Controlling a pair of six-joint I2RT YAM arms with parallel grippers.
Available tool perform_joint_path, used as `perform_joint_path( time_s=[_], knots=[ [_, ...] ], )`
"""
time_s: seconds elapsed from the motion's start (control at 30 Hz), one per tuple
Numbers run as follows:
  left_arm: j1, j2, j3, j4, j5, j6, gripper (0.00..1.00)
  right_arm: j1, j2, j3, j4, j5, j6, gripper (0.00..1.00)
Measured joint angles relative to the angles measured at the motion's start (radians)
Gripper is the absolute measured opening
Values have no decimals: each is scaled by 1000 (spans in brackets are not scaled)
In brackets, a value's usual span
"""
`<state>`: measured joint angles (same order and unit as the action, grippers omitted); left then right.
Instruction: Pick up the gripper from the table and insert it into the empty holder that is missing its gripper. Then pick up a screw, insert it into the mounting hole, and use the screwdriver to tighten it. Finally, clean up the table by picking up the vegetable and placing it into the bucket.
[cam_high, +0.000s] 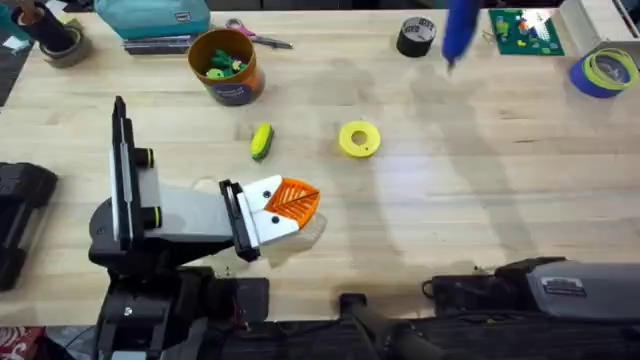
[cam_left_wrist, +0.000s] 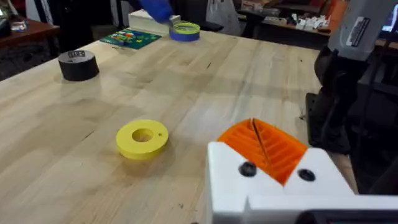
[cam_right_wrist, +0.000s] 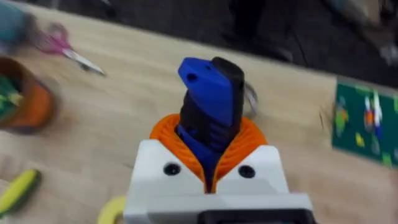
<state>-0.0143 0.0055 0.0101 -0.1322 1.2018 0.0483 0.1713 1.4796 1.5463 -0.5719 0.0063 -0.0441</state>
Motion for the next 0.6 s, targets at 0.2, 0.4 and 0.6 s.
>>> perform_joint_path(
  time_s=[0.2,0.4,0.6],
  knots=[
    [0,0,0,0,0,0,7,163,-31,21,250,-8,0,24],
    [0,0,0,0,0,0,7,283,-59,24,447,-133,8,24],
    [0,0,0,0,0,0,7,329,-63,25,560,-333,75,24]
  ],
)
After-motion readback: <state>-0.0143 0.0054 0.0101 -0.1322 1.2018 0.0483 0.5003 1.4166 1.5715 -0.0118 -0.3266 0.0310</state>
